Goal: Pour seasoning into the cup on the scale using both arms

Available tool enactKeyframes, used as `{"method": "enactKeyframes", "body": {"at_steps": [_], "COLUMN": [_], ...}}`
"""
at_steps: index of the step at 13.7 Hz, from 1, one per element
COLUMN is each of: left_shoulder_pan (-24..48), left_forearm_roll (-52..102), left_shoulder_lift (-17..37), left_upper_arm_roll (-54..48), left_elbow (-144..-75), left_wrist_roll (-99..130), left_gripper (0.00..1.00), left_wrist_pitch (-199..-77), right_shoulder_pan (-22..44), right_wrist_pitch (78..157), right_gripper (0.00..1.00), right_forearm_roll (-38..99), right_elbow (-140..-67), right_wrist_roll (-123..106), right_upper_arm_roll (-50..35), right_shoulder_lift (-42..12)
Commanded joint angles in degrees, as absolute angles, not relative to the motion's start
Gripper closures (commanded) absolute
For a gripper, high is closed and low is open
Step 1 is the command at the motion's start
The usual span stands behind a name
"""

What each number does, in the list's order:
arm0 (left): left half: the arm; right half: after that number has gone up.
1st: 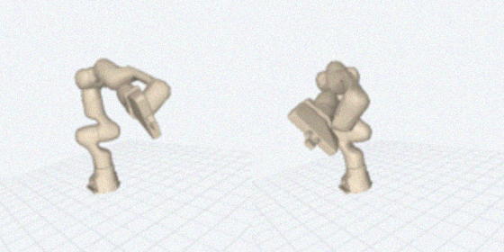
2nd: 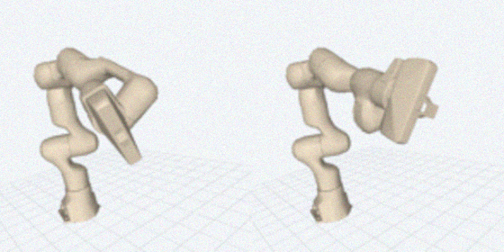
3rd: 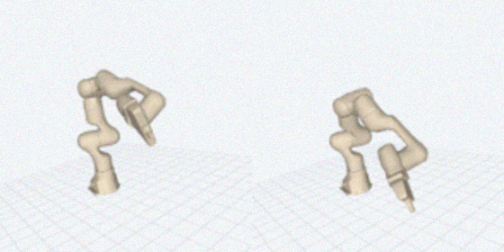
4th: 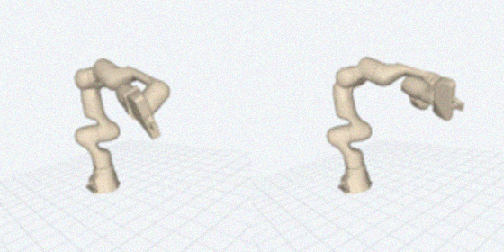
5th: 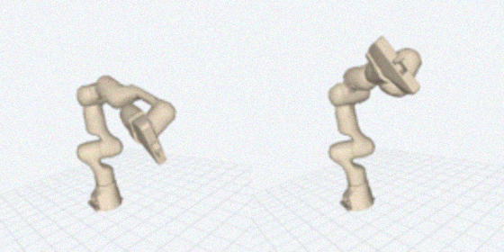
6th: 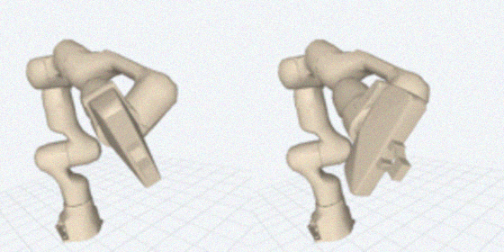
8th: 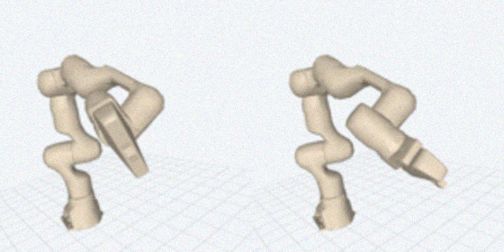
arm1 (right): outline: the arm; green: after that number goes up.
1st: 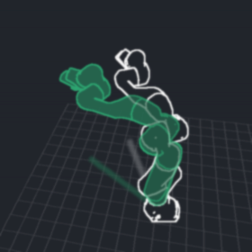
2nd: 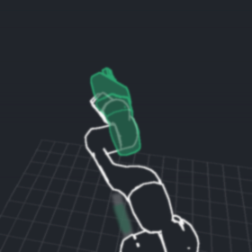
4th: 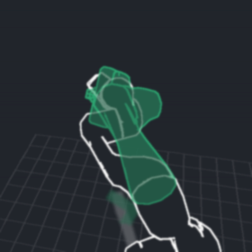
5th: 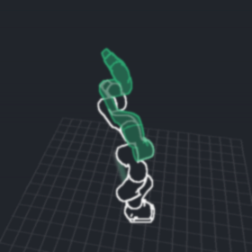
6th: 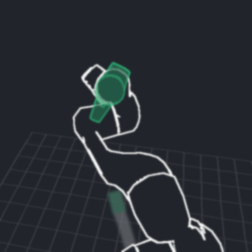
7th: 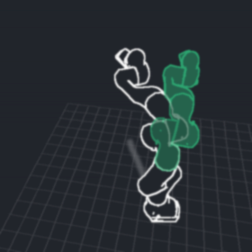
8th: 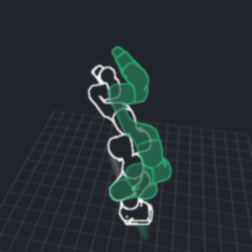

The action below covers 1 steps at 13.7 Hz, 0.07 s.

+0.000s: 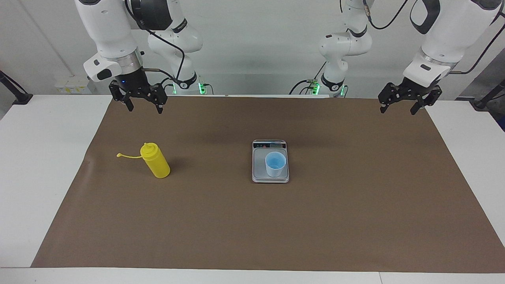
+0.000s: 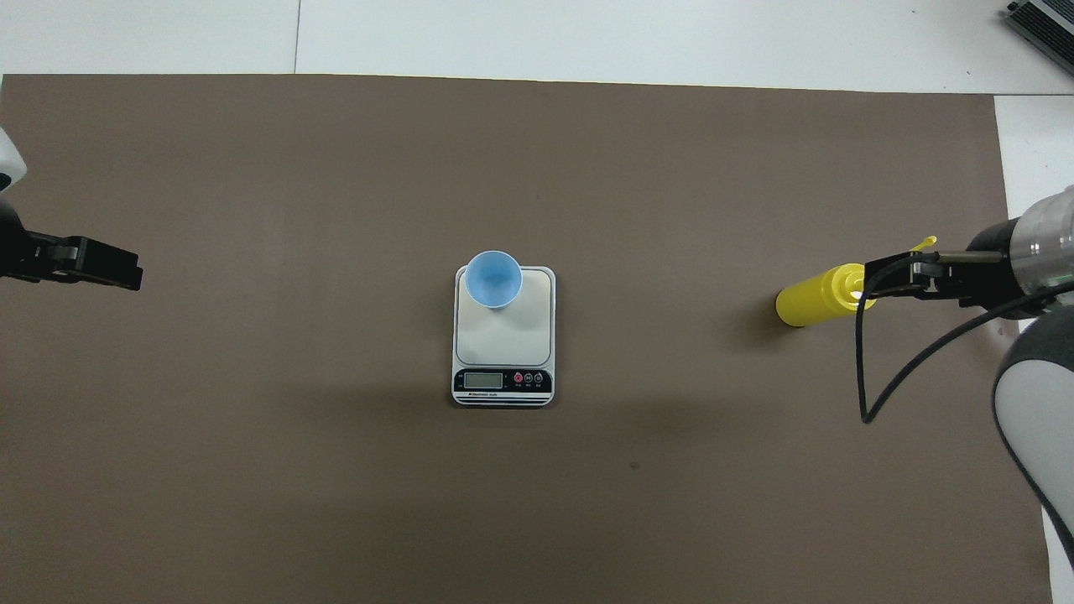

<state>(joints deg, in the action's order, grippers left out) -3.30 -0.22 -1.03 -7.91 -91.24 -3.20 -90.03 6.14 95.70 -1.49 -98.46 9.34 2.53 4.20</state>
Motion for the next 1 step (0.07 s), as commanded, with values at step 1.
{"method": "enactKeyframes", "body": {"at_steps": [1], "left_shoulder_pan": [-3.34], "left_forearm_roll": [-0.79], "left_shoulder_lift": [-2.11], "left_upper_arm_roll": [-8.00], "left_elbow": [-92.37], "left_wrist_roll": [-3.25], "left_gripper": [0.00], "left_wrist_pitch": [-89.30], "right_shoulder_pan": [5.80], "right_wrist_pitch": [97.29], "right_gripper": [0.00], "right_forearm_roll": [-1.23], "right_elbow": [-100.90], "right_wrist_roll": [8.26], "right_upper_arm_roll": [2.37], "right_shoulder_lift": [6.06]}}
